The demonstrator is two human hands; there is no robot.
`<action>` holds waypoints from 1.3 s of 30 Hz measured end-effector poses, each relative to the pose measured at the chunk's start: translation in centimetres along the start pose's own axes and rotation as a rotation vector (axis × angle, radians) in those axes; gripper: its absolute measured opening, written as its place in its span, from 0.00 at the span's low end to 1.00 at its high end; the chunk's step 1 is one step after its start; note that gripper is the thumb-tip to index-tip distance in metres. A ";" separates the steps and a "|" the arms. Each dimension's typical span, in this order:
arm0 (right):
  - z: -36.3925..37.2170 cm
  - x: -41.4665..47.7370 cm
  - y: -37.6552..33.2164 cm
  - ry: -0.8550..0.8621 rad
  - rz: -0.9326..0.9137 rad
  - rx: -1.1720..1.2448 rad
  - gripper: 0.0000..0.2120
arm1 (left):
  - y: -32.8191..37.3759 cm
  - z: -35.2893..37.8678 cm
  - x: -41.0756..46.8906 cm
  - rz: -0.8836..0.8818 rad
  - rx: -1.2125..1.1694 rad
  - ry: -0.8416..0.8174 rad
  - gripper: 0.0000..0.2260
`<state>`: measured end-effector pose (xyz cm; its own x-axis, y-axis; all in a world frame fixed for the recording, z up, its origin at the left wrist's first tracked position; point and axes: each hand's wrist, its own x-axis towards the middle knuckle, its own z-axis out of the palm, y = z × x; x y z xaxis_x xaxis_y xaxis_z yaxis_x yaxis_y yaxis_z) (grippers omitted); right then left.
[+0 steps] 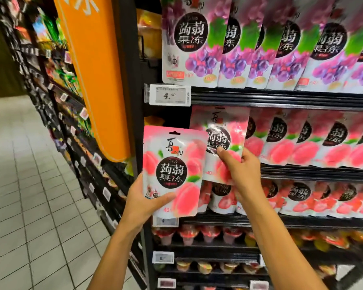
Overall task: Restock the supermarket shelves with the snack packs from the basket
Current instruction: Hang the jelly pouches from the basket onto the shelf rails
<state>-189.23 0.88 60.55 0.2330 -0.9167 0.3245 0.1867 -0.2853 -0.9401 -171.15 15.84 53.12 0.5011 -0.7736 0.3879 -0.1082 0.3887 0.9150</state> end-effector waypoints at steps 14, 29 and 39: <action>2.6 0.3 -0.3 -0.001 0.021 -0.001 0.09 | -0.5 -1.7 0.7 0.014 -0.034 -0.026 0.32; 4.0 1.6 0.7 0.063 -0.280 -0.253 0.15 | -0.4 -0.1 1.2 -0.028 -0.121 -0.016 0.32; 2.6 0.6 0.8 -0.058 -0.303 -0.405 0.14 | -0.4 0.0 1.4 -0.026 -0.130 0.011 0.30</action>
<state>-186.42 0.81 60.31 0.2799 -0.7623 0.5836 -0.1279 -0.6321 -0.7643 -170.42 14.59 53.35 0.5121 -0.7787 0.3623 0.0169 0.4309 0.9023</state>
